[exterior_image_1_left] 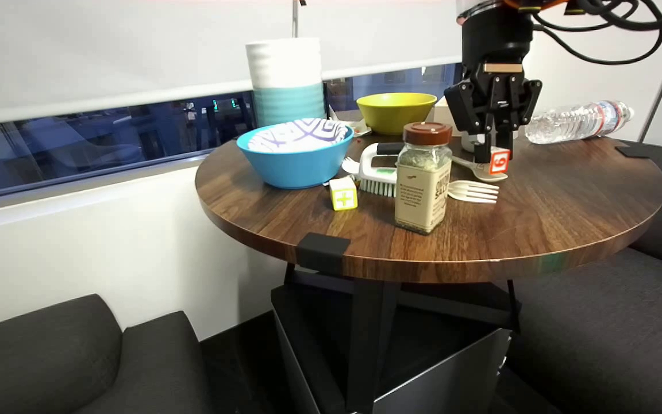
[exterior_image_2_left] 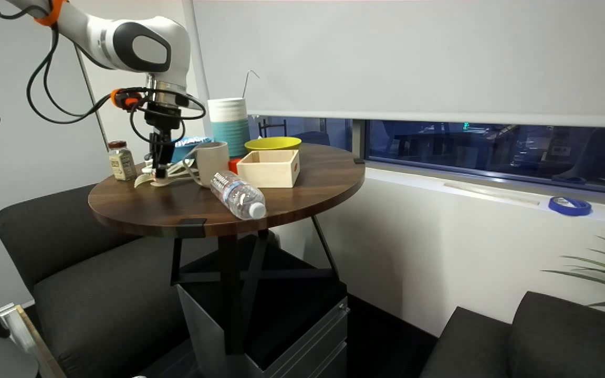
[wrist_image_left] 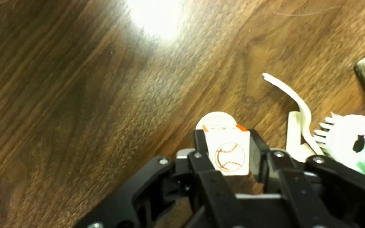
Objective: Use the spoon to move the block to the small crate
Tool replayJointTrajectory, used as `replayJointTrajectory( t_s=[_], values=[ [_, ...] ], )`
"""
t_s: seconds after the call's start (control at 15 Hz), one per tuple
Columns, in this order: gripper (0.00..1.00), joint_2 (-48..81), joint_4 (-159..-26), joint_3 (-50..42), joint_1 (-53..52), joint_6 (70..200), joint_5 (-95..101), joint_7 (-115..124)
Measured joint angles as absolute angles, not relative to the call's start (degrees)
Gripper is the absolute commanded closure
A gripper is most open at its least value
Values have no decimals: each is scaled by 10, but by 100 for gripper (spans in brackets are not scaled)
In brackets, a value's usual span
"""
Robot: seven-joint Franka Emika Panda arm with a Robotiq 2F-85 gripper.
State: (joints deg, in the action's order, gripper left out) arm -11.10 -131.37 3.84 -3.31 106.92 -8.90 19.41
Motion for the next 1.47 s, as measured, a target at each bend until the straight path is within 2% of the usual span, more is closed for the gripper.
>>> replayJointTrajectory(
  t_s=[0.73,0.8,0.87,1.27,1.47],
  values=[
    [91,-104,-1314,43,-31,1076,-83,203],
    [41,-104,-1314,43,-30,1076,-82,203],
    [40,-104,-1314,43,-30,1076,-81,203],
    [1,-103,-1313,43,-30,1076,-72,203],
    [0,-104,-1308,42,-27,1080,-61,203]
  ],
)
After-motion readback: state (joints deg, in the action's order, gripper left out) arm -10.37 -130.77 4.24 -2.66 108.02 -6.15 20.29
